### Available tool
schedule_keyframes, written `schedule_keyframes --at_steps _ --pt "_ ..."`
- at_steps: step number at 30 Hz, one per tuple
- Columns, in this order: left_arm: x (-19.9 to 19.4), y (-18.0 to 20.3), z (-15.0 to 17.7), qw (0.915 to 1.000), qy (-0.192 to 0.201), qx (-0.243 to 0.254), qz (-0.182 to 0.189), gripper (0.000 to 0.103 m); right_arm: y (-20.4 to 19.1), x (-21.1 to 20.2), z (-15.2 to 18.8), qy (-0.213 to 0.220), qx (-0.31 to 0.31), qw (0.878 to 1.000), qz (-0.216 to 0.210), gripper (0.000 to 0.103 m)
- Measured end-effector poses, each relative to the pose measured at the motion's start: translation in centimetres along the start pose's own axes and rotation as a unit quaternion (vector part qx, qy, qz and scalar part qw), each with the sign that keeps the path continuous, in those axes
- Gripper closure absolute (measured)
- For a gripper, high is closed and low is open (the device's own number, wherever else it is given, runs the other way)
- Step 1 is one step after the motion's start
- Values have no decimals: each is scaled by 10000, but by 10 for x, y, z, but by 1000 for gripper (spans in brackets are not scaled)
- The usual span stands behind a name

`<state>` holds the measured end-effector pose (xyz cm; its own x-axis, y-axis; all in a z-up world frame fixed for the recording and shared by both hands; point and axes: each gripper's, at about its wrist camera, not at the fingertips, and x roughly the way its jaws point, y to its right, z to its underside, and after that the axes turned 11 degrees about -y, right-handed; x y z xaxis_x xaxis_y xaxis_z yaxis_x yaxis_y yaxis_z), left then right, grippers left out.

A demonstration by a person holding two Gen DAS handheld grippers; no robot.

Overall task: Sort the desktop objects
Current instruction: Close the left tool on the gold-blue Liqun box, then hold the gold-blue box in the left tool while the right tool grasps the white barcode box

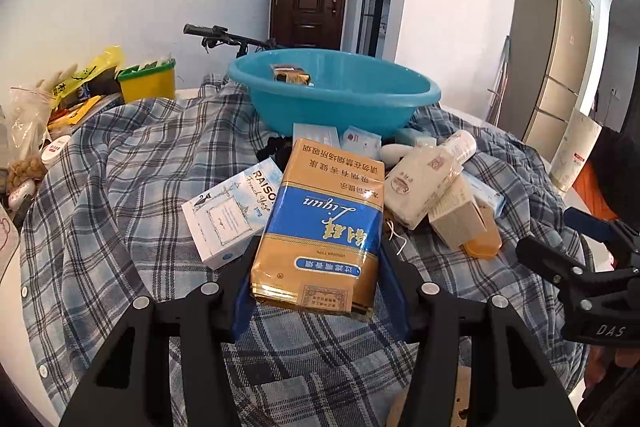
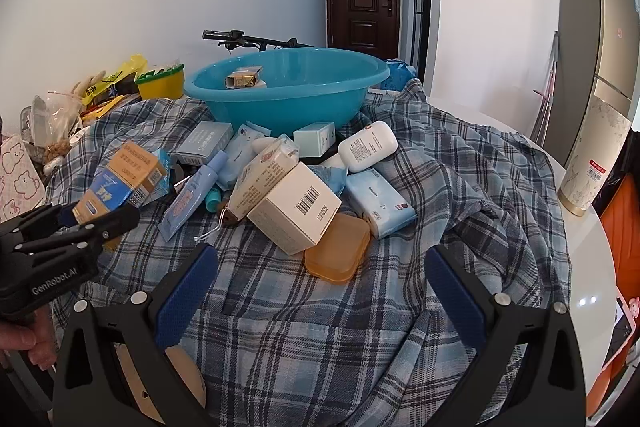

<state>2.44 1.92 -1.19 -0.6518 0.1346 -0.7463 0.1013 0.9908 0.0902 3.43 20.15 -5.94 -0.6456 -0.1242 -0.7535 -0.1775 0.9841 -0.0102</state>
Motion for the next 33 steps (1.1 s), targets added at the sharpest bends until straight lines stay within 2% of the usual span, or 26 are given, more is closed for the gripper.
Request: schedule_keyframes --at_steps 27,33 --pt "4 14 6 9995 -172 250 34 47 -6 7 0 -125 -116 9999 4 0" --pt "11 21 -10 9994 -109 317 64 47 -17 12 -16 -68 -279 9996 72 0"
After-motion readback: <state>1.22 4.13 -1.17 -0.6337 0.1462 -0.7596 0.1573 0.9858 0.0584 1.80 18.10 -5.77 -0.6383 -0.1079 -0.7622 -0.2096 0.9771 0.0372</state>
